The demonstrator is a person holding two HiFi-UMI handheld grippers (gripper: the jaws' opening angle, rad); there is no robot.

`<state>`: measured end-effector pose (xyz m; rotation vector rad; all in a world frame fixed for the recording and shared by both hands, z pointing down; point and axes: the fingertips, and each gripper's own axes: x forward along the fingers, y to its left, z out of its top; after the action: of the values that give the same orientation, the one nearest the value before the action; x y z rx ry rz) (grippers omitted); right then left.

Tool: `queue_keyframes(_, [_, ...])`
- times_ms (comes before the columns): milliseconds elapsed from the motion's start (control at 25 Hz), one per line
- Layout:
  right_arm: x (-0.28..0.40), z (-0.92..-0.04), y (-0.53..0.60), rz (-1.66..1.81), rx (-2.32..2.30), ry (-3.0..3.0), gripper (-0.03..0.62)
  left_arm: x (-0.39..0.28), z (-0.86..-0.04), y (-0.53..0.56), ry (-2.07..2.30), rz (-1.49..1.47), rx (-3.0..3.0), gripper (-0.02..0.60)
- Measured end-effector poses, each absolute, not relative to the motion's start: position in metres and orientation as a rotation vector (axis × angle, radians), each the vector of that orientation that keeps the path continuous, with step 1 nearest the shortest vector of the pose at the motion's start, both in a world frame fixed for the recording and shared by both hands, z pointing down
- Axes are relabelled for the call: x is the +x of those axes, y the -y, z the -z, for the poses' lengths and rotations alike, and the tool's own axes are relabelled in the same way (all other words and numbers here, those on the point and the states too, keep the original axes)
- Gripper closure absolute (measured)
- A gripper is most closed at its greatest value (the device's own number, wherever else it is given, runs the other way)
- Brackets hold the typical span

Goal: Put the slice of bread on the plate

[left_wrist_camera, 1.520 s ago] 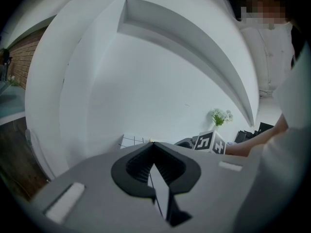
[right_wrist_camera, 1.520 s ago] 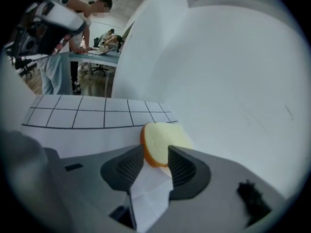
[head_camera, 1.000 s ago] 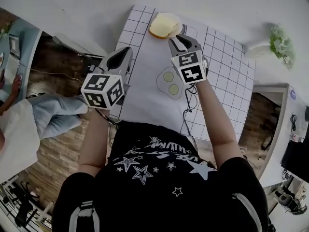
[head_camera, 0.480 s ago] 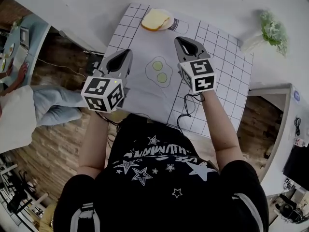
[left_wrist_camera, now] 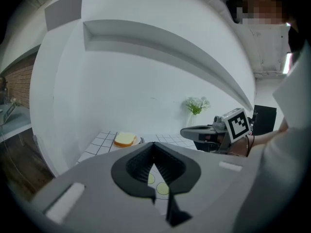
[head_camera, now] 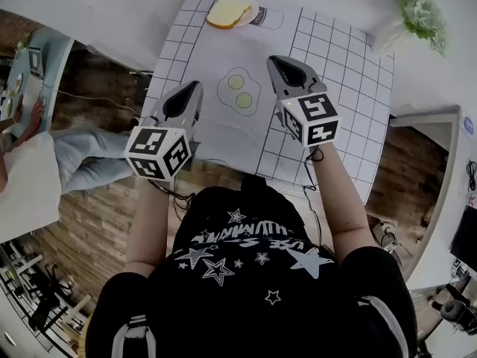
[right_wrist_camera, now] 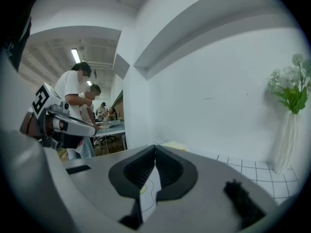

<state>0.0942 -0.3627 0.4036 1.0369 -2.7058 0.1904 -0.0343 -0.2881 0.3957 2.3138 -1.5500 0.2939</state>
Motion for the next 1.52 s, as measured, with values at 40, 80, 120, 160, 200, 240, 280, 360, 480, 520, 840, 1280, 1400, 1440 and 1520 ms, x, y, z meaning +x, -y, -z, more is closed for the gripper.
queue_keyframes(40, [0.097, -0.404, 0.359, -0.197, 1.048, 2.701, 0.579, -0.033, -0.394, 0.287, 1.543, -0.281, 2.322, 0.572])
queue_keyframes(80, [0.098, -0.405, 0.355, -0.201, 1.057, 2.697, 0.579, -0.032, -0.393, 0.286, 1.539, -0.269, 2.331, 0.572])
queue_keyframes(120, [0.098, -0.405, 0.351, -0.203, 1.065, 2.692, 0.579, -0.033, -0.392, 0.283, 1.539, -0.261, 2.339, 0.572])
queue_keyframes(160, [0.097, -0.405, 0.346, -0.202, 1.071, 2.688, 0.579, -0.034, -0.392, 0.279, 1.539, -0.256, 2.345, 0.572])
queue_keyframes(200, [0.095, -0.405, 0.340, -0.199, 1.076, 2.683, 0.579, -0.037, -0.393, 0.275, 1.537, -0.251, 2.348, 0.572])
queue_keyframes(240, [0.093, -0.403, 0.335, -0.193, 1.081, 2.678, 0.579, -0.039, -0.393, 0.269, 1.533, -0.245, 2.349, 0.572])
queue_keyframes(280, [0.090, -0.401, 0.330, -0.185, 1.087, 2.673, 0.579, -0.042, -0.394, 0.264, 1.526, -0.238, 2.349, 0.572])
queue_keyframes(360, [0.084, -0.394, 0.318, -0.170, 1.105, 2.666, 0.579, -0.049, -0.394, 0.252, 1.509, -0.228, 2.353, 0.572])
queue_keyframes(480, [0.075, -0.385, 0.300, -0.159, 1.140, 2.660, 0.579, -0.061, -0.392, 0.236, 1.486, -0.219, 2.365, 0.572])
queue_keyframes(520, [0.072, -0.382, 0.294, -0.157, 1.151, 2.659, 0.579, -0.064, -0.391, 0.231, 1.480, -0.214, 2.370, 0.572])
queue_keyframes(840, [0.060, -0.359, 0.237, -0.080, 1.250, 2.654, 0.579, -0.071, -0.374, 0.181, 1.429, -0.161, 2.480, 0.572])
queue_keyframes(1280, [0.048, -0.348, 0.090, 0.014, 1.361, 2.636, 0.579, -0.081, -0.374, 0.052, 1.327, -0.122, 2.599, 0.572])
queue_keyframes(1400, [0.034, -0.344, 0.070, 0.023, 1.386, 2.609, 0.579, -0.096, -0.372, 0.040, 1.288, -0.109, 2.611, 0.572])
queue_keyframes(1440, [0.031, -0.342, 0.061, 0.029, 1.394, 2.604, 0.579, -0.100, -0.372, 0.033, 1.281, -0.100, 2.616, 0.572])
queue_keyframes(1520, [0.030, -0.336, 0.050, 0.023, 1.406, 2.593, 0.579, -0.101, -0.367, 0.026, 1.258, -0.101, 2.621, 0.572])
